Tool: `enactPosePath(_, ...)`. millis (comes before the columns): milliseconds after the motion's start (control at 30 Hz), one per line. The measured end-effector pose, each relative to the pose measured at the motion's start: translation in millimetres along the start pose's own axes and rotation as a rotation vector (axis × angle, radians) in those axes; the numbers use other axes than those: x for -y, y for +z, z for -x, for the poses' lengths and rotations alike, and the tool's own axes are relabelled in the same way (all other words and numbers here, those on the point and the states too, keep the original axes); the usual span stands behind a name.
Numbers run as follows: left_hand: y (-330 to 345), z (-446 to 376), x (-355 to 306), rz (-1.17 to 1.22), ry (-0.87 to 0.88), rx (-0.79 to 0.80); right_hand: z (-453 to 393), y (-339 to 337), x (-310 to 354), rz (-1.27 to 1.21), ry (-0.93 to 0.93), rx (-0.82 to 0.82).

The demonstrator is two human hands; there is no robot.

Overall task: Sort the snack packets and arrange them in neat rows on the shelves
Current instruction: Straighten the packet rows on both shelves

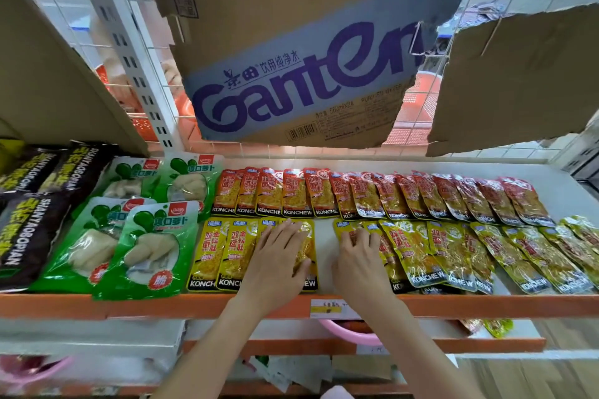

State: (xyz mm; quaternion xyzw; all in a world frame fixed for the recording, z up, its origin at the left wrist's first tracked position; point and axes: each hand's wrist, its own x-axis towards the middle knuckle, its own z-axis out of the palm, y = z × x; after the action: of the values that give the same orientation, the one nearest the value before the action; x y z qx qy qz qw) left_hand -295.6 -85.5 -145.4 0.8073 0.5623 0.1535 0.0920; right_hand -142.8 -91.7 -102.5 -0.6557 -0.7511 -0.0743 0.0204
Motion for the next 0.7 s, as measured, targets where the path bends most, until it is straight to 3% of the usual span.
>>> enactPosePath(100,0,0,0,-0.013,0.005,0.004,2,2,-7,-0.013,-0.019,0.153)
enactPosePath(200,-2,0,-1,0.001,-0.005,0.006,7,16,-15,-0.022,0.016,0.122)
enactPosePath(267,-3,0,-2,0.001,-0.01,0.004,9,19,-12,-0.032,0.057,0.205)
enactPosePath(367,-2,1,-2,0.007,-0.01,0.004,13,18,-1,-0.108,0.114,0.194)
enactPosePath(600,-4,2,-3,0.006,-0.006,0.003,12,9,11,-0.311,0.009,0.079)
enactPosePath(700,-5,3,-3,0.022,-0.006,-0.001,7,14,-5,-0.332,0.093,0.121)
